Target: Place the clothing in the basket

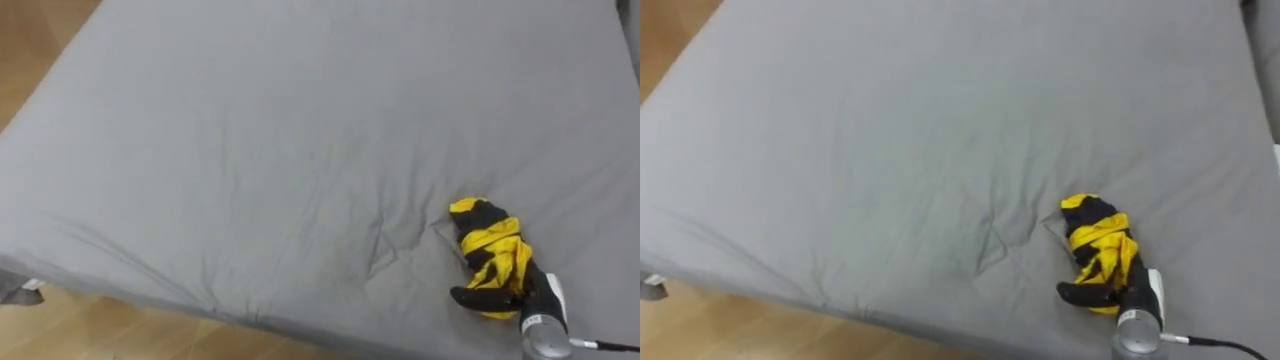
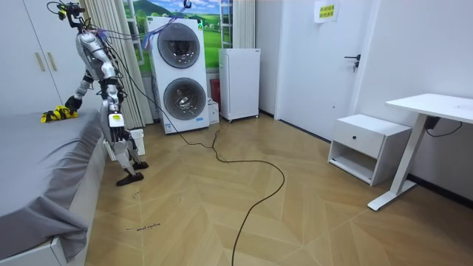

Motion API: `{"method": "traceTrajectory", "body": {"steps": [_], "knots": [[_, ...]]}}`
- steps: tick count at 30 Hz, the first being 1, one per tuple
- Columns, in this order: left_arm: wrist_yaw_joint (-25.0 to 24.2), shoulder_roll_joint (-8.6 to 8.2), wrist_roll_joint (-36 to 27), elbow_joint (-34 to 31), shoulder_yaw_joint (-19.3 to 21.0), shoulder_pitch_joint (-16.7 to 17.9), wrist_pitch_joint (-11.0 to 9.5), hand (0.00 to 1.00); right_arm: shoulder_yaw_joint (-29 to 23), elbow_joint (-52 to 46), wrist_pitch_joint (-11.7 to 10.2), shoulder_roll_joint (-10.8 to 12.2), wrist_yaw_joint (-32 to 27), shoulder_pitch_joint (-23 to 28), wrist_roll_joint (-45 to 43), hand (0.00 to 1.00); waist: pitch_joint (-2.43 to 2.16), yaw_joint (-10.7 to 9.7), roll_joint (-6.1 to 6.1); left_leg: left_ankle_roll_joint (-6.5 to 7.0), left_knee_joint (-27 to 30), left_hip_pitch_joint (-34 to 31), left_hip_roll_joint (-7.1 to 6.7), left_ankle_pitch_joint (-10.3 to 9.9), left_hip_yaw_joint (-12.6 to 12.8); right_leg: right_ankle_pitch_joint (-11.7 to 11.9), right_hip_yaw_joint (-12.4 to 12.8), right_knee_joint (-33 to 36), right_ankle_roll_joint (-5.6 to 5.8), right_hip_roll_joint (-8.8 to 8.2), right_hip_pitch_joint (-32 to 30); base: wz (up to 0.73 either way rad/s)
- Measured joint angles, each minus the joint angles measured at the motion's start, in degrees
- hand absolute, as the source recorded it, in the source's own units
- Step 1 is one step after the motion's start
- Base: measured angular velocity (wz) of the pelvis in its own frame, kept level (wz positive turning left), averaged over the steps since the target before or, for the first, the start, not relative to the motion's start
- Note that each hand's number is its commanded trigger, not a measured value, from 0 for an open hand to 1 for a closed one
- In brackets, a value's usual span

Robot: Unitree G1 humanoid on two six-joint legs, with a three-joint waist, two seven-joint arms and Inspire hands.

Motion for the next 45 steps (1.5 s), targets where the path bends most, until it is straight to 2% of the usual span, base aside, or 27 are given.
{"method": "traceTrajectory", "body": {"steps": [4,7,8,10,11,13,15,22,26,28,30,32,36,38,40,41,42,45], "knots": [[-0.5,0.44,1.4,-1.2,-0.2,0.0,1.6,0.0,0.6,3.6,0.1,-3.3,-1.3,-0.3,-3.9,1.0,0.18,2.0,1.18,0.43,0.2,-0.6,-0.12,0.2,-0.4,-0.2,0.1,0.0,0.28,-0.08,-0.2,0.14],[-0.7,0.67,1.4,-1.3,-0.2,-0.2,2.1,0.0,0.7,6.9,0.2,-5.3,-1.5,-1.5,-3.8,1.0,0.26,2.9,1.5,0.47,0.3,-0.9,-0.24,0.3,-1.0,-0.2,-0.4,0.0,0.29,-0.01,-0.3,0.09],[-0.7,0.7,1.4,-1.3,-0.4,-0.6,2.5,0.0,0.8,7.5,0.3,-5.8,-1.5,-1.6,-3.5,1.0,0.19,2.9,1.79,0.45,0.4,-1.3,-0.74,0.3,-1.6,-0.3,-0.9,0.0,0.28,0.08,-0.3,0.22],[-0.7,0.76,1.3,-1.6,-1.1,-1.1,3.0,0.0,0.8,8.7,0.9,-6.4,-1.8,-2.6,-2.5,1.0,-0.02,2.8,2.11,0.39,0.9,-1.9,-0.76,0.4,-1.6,-0.3,-1.6,0.0,0.27,0.13,-0.8,0.19],[-0.7,0.8,1.1,-1.7,-2.0,-1.5,3.0,0.0,0.7,9.4,1.0,-6.7,-2.3,-3.3,-1.7,1.0,-0.29,2.8,2.43,0.37,0.8,-2.7,-0.8,0.5,-1.8,-0.3,-1.8,0.0,0.24,0.12,-1.3,0.13],[-0.8,0.8,1.0,-1.7,-2.5,-2.6,3.1,0.0,0.4,10.7,1.2,-7.1,-3.2,-4.6,-0.7,1.0,-0.43,2.8,3.0,0.33,0.4,-3.4,-0.82,0.9,-1.8,-0.2,-2.0,0.1,0.16,0.11,-2.1,0.07],[-0.8,0.85,1.1,-1.8,-2.5,-3.9,3.0,0.0,-0.1,11.3,1.2,-7.6,-4.0,-5.3,-0.1,1.0,-0.37,2.8,3.13,0.24,-0.2,-3.7,-0.85,1.4,-1.8,-0.1,-2.1,1.1,-0.02,-0.12,-3.2,0.06],[-1.3,0.85,-1.8,-1.3,-2.5,-5.0,2.4,0.0,-0.9,11.4,0.6,-6.8,-4.0,-5.6,6.6,1.0,-0.08,2.4,2.33,0.2,-2.8,-2.6,-0.78,1.5,-0.3,-0.2,-0.3,0.7,-0.11,-0.31,-3.7,-0.1],[-1.1,0.87,-3.0,-1.2,-2.6,-4.8,1.9,0.0,-1.8,9.2,0.6,-5.9,-3.7,-4.5,7.6,1.0,0.38,1.0,1.4,0.31,-4.2,-0.9,-0.83,1.6,0.6,-0.3,0.7,0.6,0.09,-0.58,-2.9,-0.1],[-1.0,0.88,-3.3,-1.2,-2.6,-4.8,1.6,0.0,-2.1,8.3,0.6,-5.5,-3.1,-3.6,8.8,1.0,0.39,0.4,1.1,0.32,-4.5,0.3,-0.91,1.6,1.2,-0.4,1.0,0.3,0.23,-0.72,-1.7,-0.02],[-0.5,0.87,-3.2,-1.6,-2.6,-4.6,1.0,0.0,-2.1,6.2,0.6,-5.1,-2.4,-1.7,10.3,1.0,0.43,-0.2,0.71,0.48,-5.3,2.0,-0.93,1.7,2.1,-0.5,2.1,-0.2,0.48,-0.74,-0.2,-0.07],[-0.5,0.86,-3.3,-2.4,-2.4,-4.4,0.3,0.0,-2.2,3.0,0.7,-4.0,-1.4,1.1,12.2,1.0,0.08,-0.6,-0.16,0.62,-6.1,3.8,-0.76,1.8,4.2,-0.6,4.4,-0.4,0.55,-0.75,0.3,-0.3],[-0.5,0.84,-3.1,-3.3,-2.2,-4.1,-0.8,0.0,-2.9,-6.1,1.4,-3.0,-1.1,6.7,12.3,1.0,-0.05,-2.2,-1.55,0.64,-6.4,5.9,-0.77,1.8,5.4,-0.6,6.5,-1.2,0.56,-0.83,2.0,-0.29],[-0.4,0.68,-2.5,-3.6,-1.0,-3.5,-0.9,0.0,-4.4,-12.0,1.4,-2.7,-0.8,10.1,11.9,1.0,-0.27,-3.0,-2.68,0.65,-6.9,8.3,-0.56,1.7,7.9,-0.6,9.2,-1.1,0.58,-0.94,3.3,-0.51],[-0.1,0.44,-1.8,-3.6,0.1,-2.5,-0.9,0.0,-5.5,-15.4,1.4,-2.7,-0.4,12.0,11.6,1.0,-0.51,-3.6,-3.04,0.76,-7.4,10.4,-0.48,1.5,8.6,-0.6,11.1,-1.2,0.59,-0.93,4.5,-0.58],[0.3,0.36,-1.8,-3.2,0.1,-2.2,-0.9,0.0,-6.8,-16.9,1.4,-2.7,0.1,12.8,11.2,1.0,-0.51,-3.7,-3.13,0.75,-8.0,12.0,-0.33,1.4,9.4,-0.5,12.6,-1.2,0.63,-0.87,5.3,-0.65],[0.4,0.34,-1.9,-3.1,0.1,-2.0,-0.9,0.0,-7.3,-17.5,1.4,-2.7,0.2,13.0,10.9,1.0,-0.5,-3.8,-3.14,0.75,-8.3,12.6,-0.26,1.4,9.8,-0.5,13.0,-1.1,0.64,-0.81,5.6,-0.62],[0.1,0.24,-1.8,-2.9,1.9,-1.4,-0.9,0.0,-9.8,-21.2,1.8,-2.7,0.6,14.0,9.9,1.0,-0.54,-5.2,-3.06,0.59,-9.0,15.0,0.31,0.7,10.5,-0.5,16.1,-1.0,0.64,-0.14,6.4,-0.5]]}}
